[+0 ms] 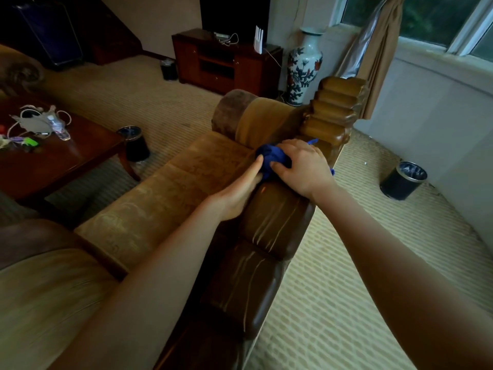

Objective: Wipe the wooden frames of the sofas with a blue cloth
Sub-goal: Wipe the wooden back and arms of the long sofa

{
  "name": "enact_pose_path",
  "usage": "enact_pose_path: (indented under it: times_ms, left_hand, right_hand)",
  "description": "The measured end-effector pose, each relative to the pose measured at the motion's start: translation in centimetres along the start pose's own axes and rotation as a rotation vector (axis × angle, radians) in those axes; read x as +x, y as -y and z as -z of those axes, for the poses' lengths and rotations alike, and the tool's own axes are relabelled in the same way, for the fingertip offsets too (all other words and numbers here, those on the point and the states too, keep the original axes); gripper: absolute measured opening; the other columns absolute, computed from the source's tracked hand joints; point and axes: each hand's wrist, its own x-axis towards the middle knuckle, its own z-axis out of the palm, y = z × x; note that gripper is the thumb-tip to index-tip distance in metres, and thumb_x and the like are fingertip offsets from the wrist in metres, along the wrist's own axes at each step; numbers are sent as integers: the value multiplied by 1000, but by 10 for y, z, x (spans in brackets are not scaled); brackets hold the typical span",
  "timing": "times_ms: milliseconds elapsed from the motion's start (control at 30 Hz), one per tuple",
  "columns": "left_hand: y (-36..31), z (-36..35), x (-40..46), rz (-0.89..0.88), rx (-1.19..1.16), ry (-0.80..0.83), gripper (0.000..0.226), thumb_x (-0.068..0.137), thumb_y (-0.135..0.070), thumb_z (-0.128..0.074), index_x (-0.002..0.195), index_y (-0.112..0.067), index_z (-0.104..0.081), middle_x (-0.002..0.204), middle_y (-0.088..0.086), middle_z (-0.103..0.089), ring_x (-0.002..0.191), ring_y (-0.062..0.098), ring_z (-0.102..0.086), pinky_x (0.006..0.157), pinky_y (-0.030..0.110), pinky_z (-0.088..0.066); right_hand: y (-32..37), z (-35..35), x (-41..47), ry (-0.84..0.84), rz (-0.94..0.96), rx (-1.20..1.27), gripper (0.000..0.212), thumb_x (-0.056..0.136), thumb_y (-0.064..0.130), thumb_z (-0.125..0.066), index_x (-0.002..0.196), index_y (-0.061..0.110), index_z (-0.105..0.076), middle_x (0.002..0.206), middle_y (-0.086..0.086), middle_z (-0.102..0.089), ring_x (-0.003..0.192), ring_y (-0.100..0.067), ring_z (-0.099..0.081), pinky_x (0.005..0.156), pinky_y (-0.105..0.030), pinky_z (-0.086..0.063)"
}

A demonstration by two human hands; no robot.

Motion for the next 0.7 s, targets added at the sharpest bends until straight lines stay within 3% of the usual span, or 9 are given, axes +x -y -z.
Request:
enact_pose_path:
  times_ms: [100, 233, 300, 400, 500, 567, 633, 700]
  left_hand:
    - [15, 7, -17, 27, -86, 36, 74, 93, -66, -20, 149, -19, -30, 147, 1, -42, 133, 14, -40, 111, 29, -29]
    - [41, 13, -47, 57, -120, 65, 66, 93, -64, -15, 141, -26, -40, 128, -7, -57, 121, 8, -50, 95, 25, -40]
    - [50, 17, -55, 68, -69, 58, 74, 87, -72, -19, 143, -28, -37, 134, -10, -52, 127, 8, -45, 105, 29, -33]
    - [54, 20, -54, 106, 17, 47, 101, 68, -90, -33, 150, -34, -21, 154, -8, -30, 140, 12, -28, 118, 42, -14]
    - [52, 17, -48, 120, 81, -17, 112, 52, -98, -39, 148, -45, -17, 155, -11, -26, 141, 13, -27, 116, 43, -20]
    - [51, 19, -46, 108, 141, -56, 112, 45, -99, -40, 144, -49, -23, 141, -18, -44, 128, 7, -42, 106, 35, -33]
    - [49, 17, -43, 72, 197, -59, 97, 45, -95, -38, 134, -55, -34, 110, -32, -53, 103, -7, -51, 93, 28, -40]
    - [41, 9, -38, 26, 166, -94, 84, 49, -93, -45, 126, -58, -40, 104, -34, -55, 93, -13, -51, 95, 27, -40]
  right_hand:
    - [13, -6, -15, 18, 50, 35, 45, 87, 41, -57, 127, 19, -57, 133, -2, -55, 122, -22, -50, 103, -37, -34]
    - [26, -19, -33, -24, 52, 92, 45, 87, 41, -57, 126, 18, -57, 122, -2, -61, 112, -22, -54, 98, -36, -35]
    - [26, -17, -35, -27, 50, 138, 44, 87, 39, -59, 125, 17, -58, 121, -2, -62, 111, -22, -54, 99, -36, -36]
    - [23, -14, -41, -12, 57, 242, 41, 86, 34, -62, 122, 15, -60, 118, -4, -62, 110, -22, -54, 99, -36, -39]
    - [19, -12, -58, -47, 62, 321, 43, 83, 34, -63, 120, 13, -61, 122, -4, -61, 116, -20, -53, 102, -39, -39]
    - [16, -14, -76, -98, 74, 308, 44, 82, 37, -60, 120, 16, -62, 128, 0, -58, 121, -17, -50, 104, -39, -37]
    - [13, -17, -89, -134, 91, 286, 44, 83, 39, -56, 121, 17, -61, 133, 1, -54, 127, -17, -46, 107, -38, -33]
    - [8, -19, -85, -149, 78, 304, 45, 87, 39, -54, 124, 14, -59, 136, -3, -52, 132, -20, -41, 111, -40, -30]
